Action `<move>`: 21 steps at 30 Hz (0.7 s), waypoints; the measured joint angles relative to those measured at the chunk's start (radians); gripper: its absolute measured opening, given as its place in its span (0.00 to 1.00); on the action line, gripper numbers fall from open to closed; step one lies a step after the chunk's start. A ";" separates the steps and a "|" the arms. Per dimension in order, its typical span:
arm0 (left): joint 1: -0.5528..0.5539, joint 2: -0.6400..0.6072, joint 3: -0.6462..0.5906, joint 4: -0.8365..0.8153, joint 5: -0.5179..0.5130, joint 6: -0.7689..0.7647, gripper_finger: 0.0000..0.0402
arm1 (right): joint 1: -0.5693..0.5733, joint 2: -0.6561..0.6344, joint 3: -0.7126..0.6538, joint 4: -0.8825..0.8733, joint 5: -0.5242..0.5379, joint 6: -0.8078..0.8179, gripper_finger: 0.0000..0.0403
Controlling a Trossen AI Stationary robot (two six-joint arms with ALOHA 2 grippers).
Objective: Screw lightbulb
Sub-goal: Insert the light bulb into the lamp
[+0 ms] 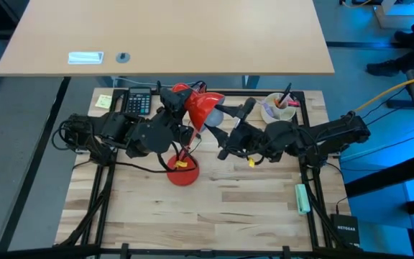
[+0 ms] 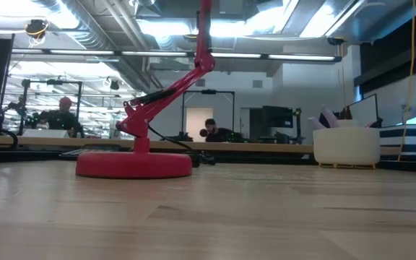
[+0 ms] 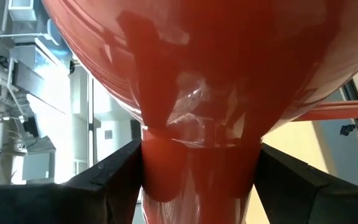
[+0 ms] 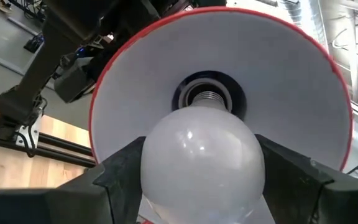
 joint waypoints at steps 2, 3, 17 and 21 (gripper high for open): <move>-0.001 0.000 -0.001 0.005 0.000 0.001 0.62 | 0.000 0.000 0.000 0.000 0.000 0.002 0.66; -0.001 0.002 -0.001 0.013 0.002 0.007 0.62 | 0.000 0.000 0.000 -0.002 0.001 0.005 0.66; -0.002 0.056 0.001 0.044 0.006 0.038 0.62 | -0.003 0.011 0.000 -0.027 0.028 -0.114 0.66; -0.004 0.056 0.000 0.044 -0.001 0.031 0.62 | -0.002 0.013 0.000 -0.023 0.043 -0.143 0.66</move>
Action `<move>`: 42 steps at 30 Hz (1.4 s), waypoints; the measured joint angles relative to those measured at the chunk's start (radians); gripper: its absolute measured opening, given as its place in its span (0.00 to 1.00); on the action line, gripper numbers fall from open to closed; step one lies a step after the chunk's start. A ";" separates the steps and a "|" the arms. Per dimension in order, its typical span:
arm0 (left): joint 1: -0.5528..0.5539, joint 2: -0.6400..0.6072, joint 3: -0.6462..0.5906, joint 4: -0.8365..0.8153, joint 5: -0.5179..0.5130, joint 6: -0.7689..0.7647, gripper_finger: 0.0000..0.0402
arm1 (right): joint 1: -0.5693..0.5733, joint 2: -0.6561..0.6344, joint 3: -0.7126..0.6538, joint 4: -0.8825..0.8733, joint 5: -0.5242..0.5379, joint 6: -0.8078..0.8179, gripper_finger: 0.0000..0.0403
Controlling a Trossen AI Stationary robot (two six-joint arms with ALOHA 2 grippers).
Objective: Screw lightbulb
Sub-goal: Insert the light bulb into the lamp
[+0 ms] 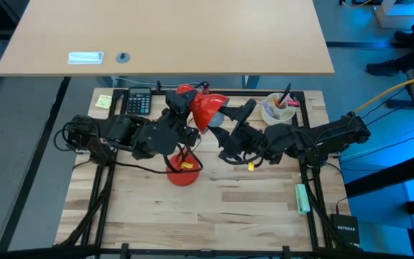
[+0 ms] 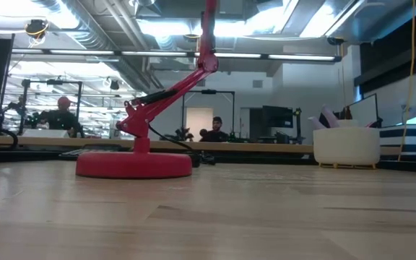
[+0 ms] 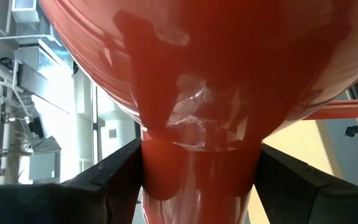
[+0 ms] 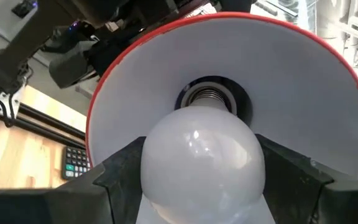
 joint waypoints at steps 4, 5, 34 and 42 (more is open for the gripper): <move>0.008 -0.007 -0.001 0.004 -0.008 -0.010 0.62 | 0.038 -0.005 0.000 -0.008 0.024 0.004 0.66; 0.009 -0.006 -0.002 0.006 -0.008 -0.013 0.62 | 0.047 -0.006 0.000 -0.016 0.039 -0.003 0.66; -0.003 -0.024 -0.002 0.005 0.001 -0.093 0.62 | 0.138 0.002 -0.002 -0.078 0.266 -0.675 0.66; -0.003 -0.024 -0.002 -0.002 0.005 -0.114 0.62 | 0.137 0.002 -0.002 0.005 0.228 -0.832 0.66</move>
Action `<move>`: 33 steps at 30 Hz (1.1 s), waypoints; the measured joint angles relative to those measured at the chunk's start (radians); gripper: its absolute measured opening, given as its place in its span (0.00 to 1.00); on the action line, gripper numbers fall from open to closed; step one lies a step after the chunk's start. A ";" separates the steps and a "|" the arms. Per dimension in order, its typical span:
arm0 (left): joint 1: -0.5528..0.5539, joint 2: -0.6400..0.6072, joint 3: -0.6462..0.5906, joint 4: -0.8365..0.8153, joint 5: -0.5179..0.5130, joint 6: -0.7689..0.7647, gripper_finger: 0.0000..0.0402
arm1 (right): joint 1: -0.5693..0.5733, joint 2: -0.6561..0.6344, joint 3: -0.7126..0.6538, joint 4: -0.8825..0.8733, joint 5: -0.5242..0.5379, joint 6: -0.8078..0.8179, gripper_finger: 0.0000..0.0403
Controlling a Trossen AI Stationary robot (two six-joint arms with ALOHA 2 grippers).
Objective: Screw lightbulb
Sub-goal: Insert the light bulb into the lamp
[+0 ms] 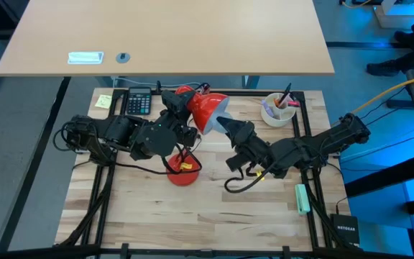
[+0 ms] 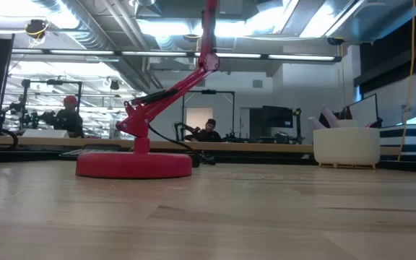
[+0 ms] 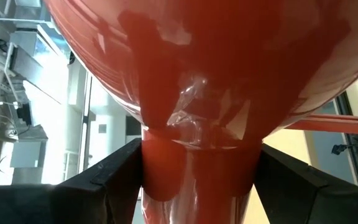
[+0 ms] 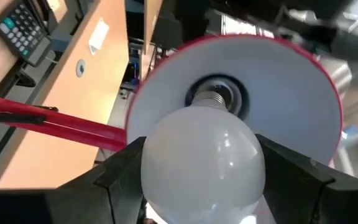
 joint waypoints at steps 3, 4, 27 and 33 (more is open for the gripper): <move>-0.001 0.000 0.000 0.000 0.001 -0.001 0.62 | -0.002 0.001 0.000 -0.021 -0.019 -0.033 0.66; -0.001 0.000 0.000 0.000 0.001 -0.003 0.62 | -0.002 0.002 0.000 -0.015 -0.022 -0.049 0.66; -0.010 0.023 0.002 0.011 0.014 0.033 0.62 | -0.068 0.002 0.000 0.071 -0.085 -0.081 0.66; -0.006 0.039 0.000 0.051 -0.022 0.059 0.62 | -0.080 0.013 0.000 0.073 -0.073 -0.019 0.66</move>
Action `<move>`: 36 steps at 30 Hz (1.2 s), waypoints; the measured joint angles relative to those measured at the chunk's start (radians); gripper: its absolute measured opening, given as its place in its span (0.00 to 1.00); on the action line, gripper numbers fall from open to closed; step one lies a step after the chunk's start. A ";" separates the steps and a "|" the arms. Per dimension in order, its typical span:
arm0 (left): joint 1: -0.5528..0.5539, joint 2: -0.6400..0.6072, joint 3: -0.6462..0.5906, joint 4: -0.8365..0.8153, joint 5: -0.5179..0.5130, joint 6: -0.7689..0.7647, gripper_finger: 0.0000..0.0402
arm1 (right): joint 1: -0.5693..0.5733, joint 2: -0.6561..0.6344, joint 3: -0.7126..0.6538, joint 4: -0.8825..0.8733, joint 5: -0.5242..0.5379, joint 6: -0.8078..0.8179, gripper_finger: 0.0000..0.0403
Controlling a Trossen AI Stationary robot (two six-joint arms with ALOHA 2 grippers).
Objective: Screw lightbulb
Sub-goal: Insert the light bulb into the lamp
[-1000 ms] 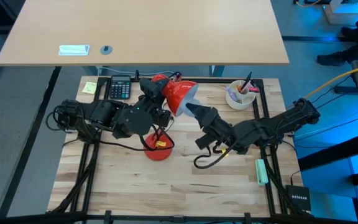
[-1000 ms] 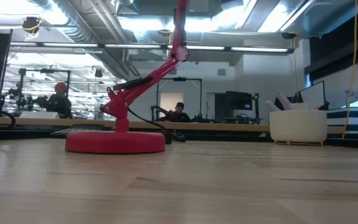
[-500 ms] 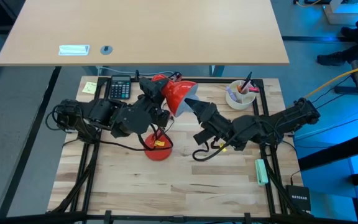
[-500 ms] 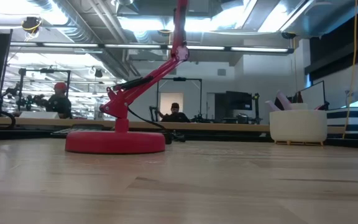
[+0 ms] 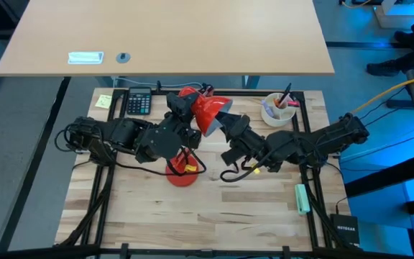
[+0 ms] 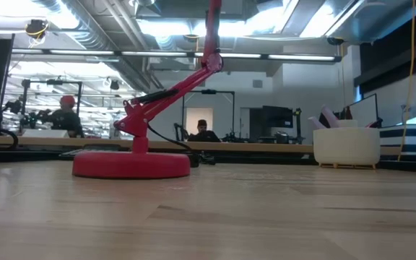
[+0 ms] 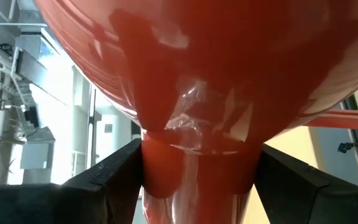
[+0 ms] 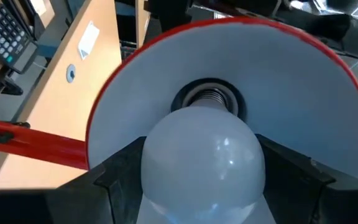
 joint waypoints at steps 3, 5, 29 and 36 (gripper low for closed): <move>0.002 0.013 0.002 -0.001 -0.012 0.001 0.62 | 0.000 0.017 0.002 0.017 -0.001 0.006 0.66; 0.002 0.017 0.001 -0.002 -0.022 0.002 0.62 | -0.002 0.033 0.002 0.043 0.021 0.008 0.66; -0.046 0.021 0.000 -0.005 -0.067 -0.010 0.62 | -0.006 0.037 0.000 0.098 -0.082 0.579 0.66; -0.048 0.020 0.000 -0.004 -0.069 -0.013 0.62 | -0.013 0.036 0.000 0.091 -0.098 0.835 0.66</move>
